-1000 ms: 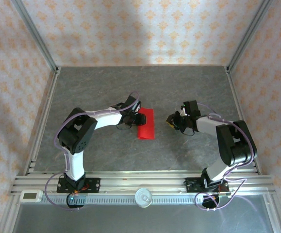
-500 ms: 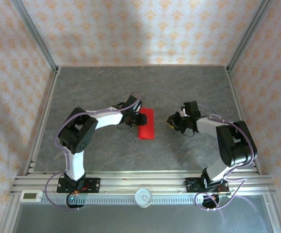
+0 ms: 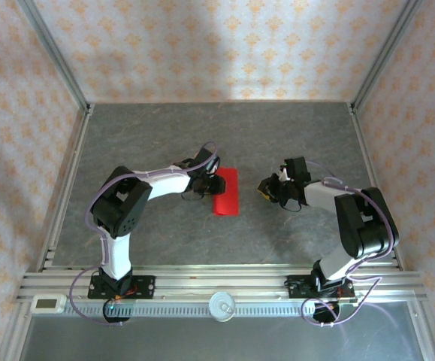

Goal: Fold a paper plane with a square sheet of paper (pick it up from the middle)

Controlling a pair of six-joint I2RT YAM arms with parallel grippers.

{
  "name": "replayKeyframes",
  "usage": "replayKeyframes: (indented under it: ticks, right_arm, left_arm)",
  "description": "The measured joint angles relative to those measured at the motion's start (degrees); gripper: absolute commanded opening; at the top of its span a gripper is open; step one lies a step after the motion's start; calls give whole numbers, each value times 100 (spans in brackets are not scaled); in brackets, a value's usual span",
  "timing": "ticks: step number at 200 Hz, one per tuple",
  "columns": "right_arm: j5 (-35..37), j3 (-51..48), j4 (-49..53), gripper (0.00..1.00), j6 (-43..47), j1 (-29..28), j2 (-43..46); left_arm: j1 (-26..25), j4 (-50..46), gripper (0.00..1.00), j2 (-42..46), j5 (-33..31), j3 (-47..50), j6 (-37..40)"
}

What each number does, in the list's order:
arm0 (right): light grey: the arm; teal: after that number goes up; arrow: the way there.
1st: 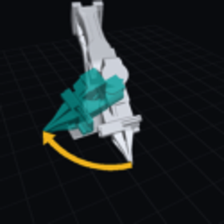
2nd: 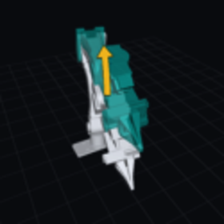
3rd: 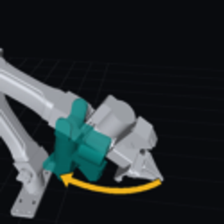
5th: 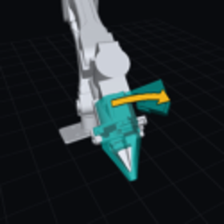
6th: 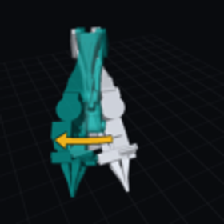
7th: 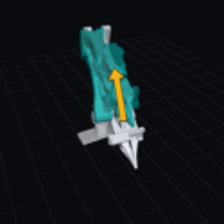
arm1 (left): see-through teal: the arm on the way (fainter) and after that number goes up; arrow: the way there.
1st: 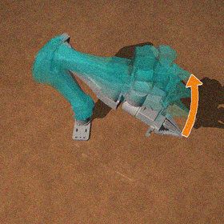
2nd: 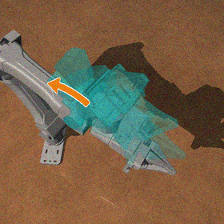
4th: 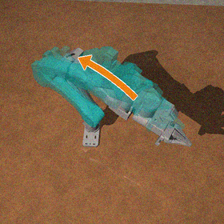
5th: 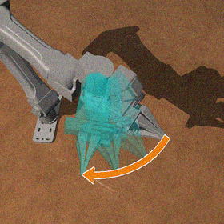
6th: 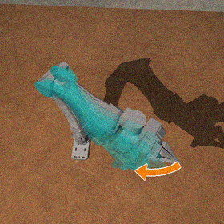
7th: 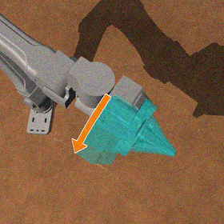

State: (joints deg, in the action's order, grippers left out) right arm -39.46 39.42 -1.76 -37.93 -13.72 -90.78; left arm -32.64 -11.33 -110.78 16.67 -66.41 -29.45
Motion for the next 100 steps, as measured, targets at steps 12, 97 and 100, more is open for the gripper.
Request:
replayKeyframes:
  ticks: [12,97,100]
  right_arm:
    - [0,0,0,23,0,0,0]
    - [-17,-11,-7,23,-4,0,0]
    - [-17,-11,-4,23,-17,0,0]
  left_arm:
    - [-2,2,42,0,-2,0,2]
    - [-7,-76,45,-26,2,-66,107]
    - [-11,-85,45,-26,2,-68,114]
